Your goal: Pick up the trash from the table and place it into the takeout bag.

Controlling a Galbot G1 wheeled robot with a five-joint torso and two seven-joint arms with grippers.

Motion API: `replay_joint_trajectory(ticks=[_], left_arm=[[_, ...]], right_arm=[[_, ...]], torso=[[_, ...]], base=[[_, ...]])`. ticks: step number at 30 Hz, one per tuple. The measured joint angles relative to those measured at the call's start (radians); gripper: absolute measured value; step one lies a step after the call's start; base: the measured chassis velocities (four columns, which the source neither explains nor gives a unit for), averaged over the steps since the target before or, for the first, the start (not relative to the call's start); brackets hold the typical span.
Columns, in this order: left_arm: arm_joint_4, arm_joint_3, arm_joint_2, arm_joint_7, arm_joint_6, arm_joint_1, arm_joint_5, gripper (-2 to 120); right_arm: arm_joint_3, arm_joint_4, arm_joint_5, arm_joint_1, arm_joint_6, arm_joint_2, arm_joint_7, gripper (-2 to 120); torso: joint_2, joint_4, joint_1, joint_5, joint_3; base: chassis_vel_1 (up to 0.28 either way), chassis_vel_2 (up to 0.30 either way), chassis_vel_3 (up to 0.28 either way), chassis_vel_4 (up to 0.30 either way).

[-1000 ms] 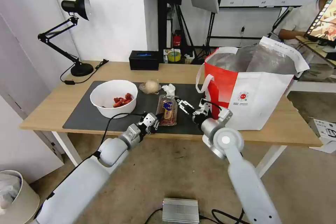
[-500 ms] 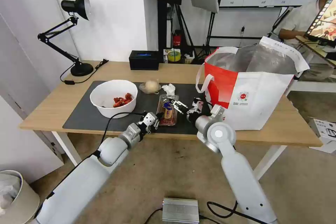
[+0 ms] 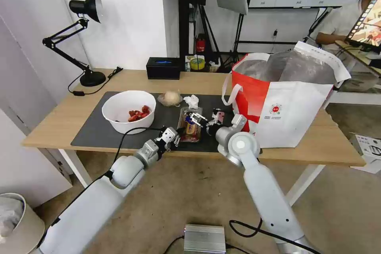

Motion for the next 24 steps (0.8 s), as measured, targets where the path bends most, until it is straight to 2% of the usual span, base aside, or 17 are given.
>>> replay_joint_trajectory(ticks=[24], left_arm=[[-0.020,-0.033,0.009,0.001,-0.004,0.025,-0.007,0]], right_arm=[[-0.031,-0.046,0.004,0.053,-0.042,0.030,0.036,100]], torso=[[0.000,0.0002,0.000,0.0000,0.000]], base=[[0.000,0.000,0.000,0.000]])
